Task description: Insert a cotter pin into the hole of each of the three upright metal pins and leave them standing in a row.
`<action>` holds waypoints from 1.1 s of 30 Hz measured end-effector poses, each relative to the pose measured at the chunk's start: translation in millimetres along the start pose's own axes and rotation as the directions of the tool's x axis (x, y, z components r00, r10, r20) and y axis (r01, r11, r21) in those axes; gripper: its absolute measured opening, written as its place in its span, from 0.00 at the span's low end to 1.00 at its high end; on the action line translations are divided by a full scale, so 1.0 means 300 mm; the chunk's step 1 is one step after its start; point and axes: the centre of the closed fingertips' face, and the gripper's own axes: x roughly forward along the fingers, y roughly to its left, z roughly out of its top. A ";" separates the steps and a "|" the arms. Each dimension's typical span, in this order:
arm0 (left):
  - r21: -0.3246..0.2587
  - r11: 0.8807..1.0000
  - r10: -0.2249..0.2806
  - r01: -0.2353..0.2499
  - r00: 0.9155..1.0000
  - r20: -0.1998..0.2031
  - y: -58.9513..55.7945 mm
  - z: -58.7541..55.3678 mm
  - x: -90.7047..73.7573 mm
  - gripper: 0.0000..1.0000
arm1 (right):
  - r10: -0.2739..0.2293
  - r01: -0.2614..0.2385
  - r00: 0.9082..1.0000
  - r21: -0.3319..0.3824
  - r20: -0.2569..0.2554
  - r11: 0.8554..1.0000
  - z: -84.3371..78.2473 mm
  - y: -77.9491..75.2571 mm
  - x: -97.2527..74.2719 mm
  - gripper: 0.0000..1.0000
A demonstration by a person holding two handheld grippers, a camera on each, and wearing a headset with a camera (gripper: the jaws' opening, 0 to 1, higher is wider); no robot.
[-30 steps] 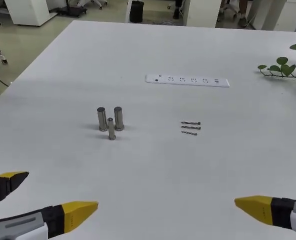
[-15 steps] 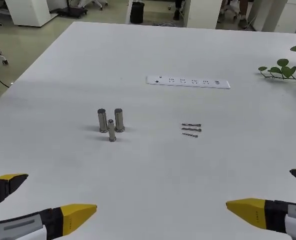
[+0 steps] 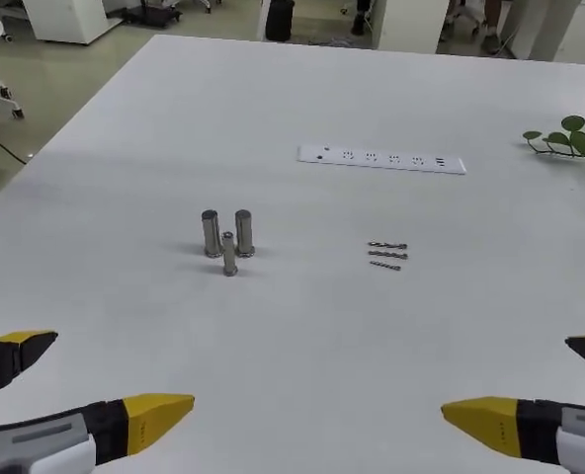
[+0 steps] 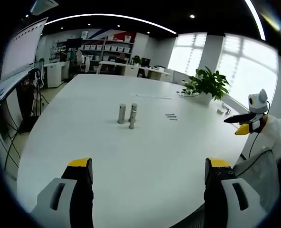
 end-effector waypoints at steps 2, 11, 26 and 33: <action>0.000 1.000 -0.001 0.001 1.000 -0.001 0.005 0.003 0.002 0.98 | 0.000 0.000 1.000 -0.003 -0.003 1.000 -0.001 0.000 0.006 0.98; 0.027 1.000 -0.007 0.007 1.000 0.000 0.032 0.036 0.036 0.97 | -0.009 0.009 1.000 0.013 -0.014 1.000 -0.019 0.004 0.022 0.98; 0.075 0.997 -0.016 0.017 1.000 -0.008 0.095 0.096 0.114 0.93 | -0.024 0.025 0.999 0.037 -0.026 0.999 -0.024 -0.018 0.041 0.98; 0.108 0.994 -0.007 0.008 1.000 -0.006 0.150 0.142 0.154 0.90 | -0.029 0.030 0.999 0.038 -0.038 0.999 -0.032 -0.023 0.047 0.98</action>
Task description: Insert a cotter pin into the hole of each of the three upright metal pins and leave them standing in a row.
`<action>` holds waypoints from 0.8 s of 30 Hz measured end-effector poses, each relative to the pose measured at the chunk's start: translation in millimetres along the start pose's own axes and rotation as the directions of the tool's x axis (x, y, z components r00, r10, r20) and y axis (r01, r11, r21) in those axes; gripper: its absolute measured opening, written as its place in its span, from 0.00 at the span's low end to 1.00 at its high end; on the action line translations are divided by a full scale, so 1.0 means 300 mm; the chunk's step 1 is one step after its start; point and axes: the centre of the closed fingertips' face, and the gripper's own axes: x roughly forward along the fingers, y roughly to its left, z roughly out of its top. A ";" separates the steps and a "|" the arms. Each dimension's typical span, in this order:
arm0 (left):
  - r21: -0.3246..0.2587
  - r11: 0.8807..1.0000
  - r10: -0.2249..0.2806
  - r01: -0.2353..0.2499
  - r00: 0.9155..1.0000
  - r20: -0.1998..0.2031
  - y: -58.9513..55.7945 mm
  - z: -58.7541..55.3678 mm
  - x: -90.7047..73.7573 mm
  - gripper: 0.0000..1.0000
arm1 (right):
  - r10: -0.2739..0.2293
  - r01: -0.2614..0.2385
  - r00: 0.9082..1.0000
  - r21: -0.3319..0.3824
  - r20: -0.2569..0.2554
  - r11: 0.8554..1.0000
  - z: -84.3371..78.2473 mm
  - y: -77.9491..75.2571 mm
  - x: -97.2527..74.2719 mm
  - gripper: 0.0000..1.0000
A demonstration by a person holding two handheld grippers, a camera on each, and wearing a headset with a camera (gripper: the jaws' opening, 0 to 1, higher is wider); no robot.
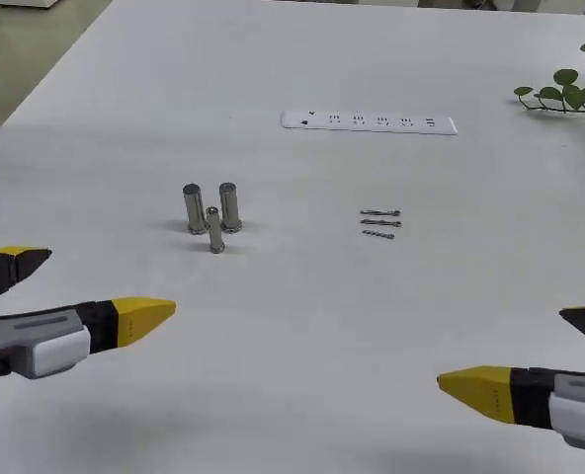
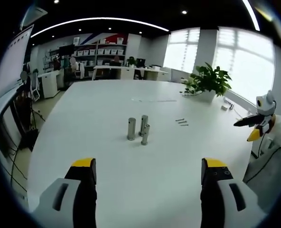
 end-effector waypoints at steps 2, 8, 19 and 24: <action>0.017 1.000 0.005 -0.005 1.000 0.000 0.018 0.014 0.012 0.89 | -0.001 0.001 1.000 0.003 -0.001 1.000 -0.001 -0.004 0.003 0.98; 0.051 0.999 0.012 -0.013 1.000 0.009 0.060 0.056 0.051 0.85 | -0.007 0.008 1.000 0.011 -0.006 1.000 -0.005 -0.015 0.008 0.98; 0.114 0.993 0.003 -0.006 0.999 0.033 0.091 0.115 0.129 0.74 | -0.019 0.019 1.000 0.012 -0.009 1.000 0.000 -0.028 0.014 0.97; 0.143 0.990 -0.017 0.011 0.999 0.039 0.098 0.133 0.162 0.68 | -0.016 0.017 1.000 0.017 -0.017 1.000 -0.010 -0.025 0.021 0.97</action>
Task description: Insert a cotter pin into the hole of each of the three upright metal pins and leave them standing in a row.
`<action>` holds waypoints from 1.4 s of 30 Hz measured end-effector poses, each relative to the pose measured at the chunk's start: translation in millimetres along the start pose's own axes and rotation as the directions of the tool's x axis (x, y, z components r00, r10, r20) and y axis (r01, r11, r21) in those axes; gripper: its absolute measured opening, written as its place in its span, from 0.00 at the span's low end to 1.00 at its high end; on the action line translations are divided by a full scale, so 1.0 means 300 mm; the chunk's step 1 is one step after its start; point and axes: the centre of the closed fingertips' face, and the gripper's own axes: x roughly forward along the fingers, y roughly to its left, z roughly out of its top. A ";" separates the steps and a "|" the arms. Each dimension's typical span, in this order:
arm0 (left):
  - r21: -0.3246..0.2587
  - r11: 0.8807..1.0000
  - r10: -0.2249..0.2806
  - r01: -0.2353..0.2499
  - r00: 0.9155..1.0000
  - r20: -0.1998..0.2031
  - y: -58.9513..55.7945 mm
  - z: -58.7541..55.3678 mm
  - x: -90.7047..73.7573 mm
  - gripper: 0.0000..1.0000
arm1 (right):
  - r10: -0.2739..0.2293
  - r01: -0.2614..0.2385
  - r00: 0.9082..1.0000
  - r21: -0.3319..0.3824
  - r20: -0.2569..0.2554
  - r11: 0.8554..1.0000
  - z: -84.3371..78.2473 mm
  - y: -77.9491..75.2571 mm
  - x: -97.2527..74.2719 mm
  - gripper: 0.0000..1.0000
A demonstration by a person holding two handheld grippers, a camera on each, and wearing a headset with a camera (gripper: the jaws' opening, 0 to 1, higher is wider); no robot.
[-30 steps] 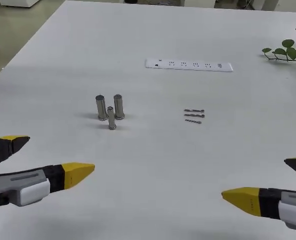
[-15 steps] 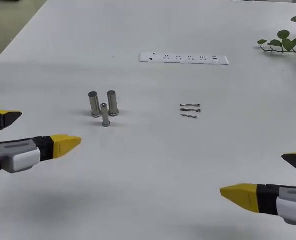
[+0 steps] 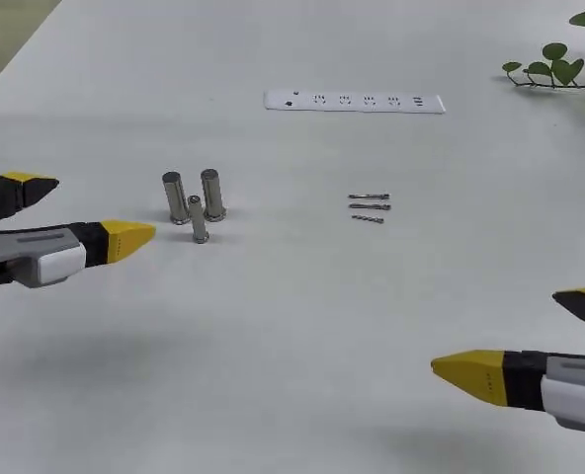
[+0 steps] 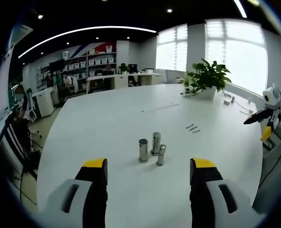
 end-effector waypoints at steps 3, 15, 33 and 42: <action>-0.006 1.000 -0.003 0.003 1.000 0.016 0.012 0.014 0.013 0.64 | -0.013 0.013 1.000 0.005 -0.005 1.000 -0.003 -0.007 0.003 0.97; 0.005 1.000 -0.018 0.018 0.999 0.026 0.051 0.033 0.091 0.54 | -0.020 0.020 1.000 0.022 -0.017 1.000 -0.019 -0.016 0.004 0.97; 0.013 0.999 -0.050 0.051 0.999 -0.004 0.051 0.008 0.229 0.36 | -0.044 0.046 0.998 0.047 -0.050 0.998 -0.054 -0.044 0.005 0.96; 0.005 0.998 -0.063 0.063 0.998 -0.027 0.043 -0.019 0.284 0.31 | -0.054 0.057 0.997 0.061 -0.055 0.997 -0.060 -0.061 -0.001 0.96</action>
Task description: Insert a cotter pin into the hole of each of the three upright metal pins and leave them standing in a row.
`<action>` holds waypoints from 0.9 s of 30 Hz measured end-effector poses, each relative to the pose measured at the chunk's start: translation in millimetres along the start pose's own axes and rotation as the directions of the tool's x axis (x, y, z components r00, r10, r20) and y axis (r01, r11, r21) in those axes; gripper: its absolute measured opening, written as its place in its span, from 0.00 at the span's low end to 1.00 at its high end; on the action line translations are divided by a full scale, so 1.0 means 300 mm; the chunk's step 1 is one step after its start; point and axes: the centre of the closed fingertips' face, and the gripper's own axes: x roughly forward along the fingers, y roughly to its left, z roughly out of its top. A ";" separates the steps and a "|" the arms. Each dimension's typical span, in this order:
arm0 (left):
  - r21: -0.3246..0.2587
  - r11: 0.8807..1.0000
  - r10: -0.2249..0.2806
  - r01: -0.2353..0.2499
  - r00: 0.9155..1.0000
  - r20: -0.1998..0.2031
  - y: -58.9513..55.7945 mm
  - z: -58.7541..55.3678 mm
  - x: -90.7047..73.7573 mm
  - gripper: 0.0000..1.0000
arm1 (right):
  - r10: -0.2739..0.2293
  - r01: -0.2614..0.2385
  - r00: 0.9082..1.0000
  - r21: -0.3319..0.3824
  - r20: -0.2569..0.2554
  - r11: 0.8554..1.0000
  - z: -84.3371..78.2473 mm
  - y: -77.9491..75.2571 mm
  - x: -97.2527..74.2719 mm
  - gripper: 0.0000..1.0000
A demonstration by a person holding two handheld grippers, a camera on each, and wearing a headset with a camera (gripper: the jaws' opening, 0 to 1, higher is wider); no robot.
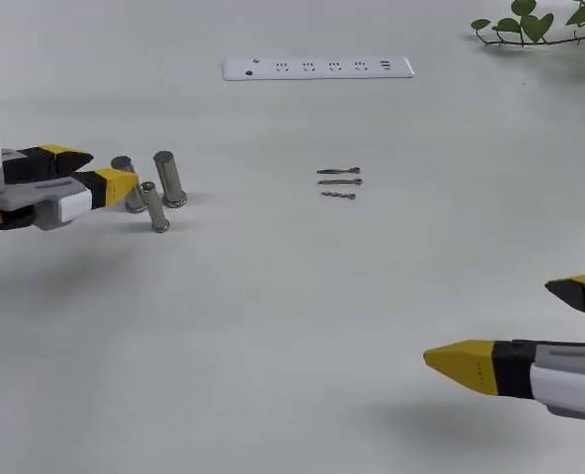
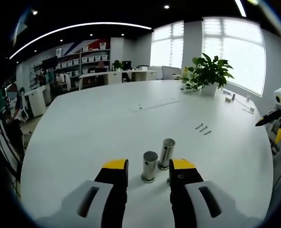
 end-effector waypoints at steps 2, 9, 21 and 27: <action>0.001 1.000 0.000 0.000 1.000 -0.006 0.002 -0.007 0.010 0.29 | -0.004 0.004 1.000 0.003 0.002 1.000 0.001 -0.005 -0.001 0.96; 0.007 1.000 -0.004 0.005 1.000 -0.020 0.000 -0.022 0.035 0.25 | -0.009 0.009 1.000 0.009 0.001 1.000 0.005 -0.014 0.000 0.96; 0.029 0.999 -0.014 0.015 1.000 -0.026 -0.003 -0.033 0.064 0.15 | -0.005 0.005 1.000 0.019 -0.011 1.000 -0.003 -0.011 0.007 0.95; 0.062 0.998 -0.021 0.023 0.999 -0.030 -0.015 -0.033 0.080 0.10 | -0.005 0.005 1.000 0.016 -0.015 1.000 -0.001 -0.018 0.015 0.95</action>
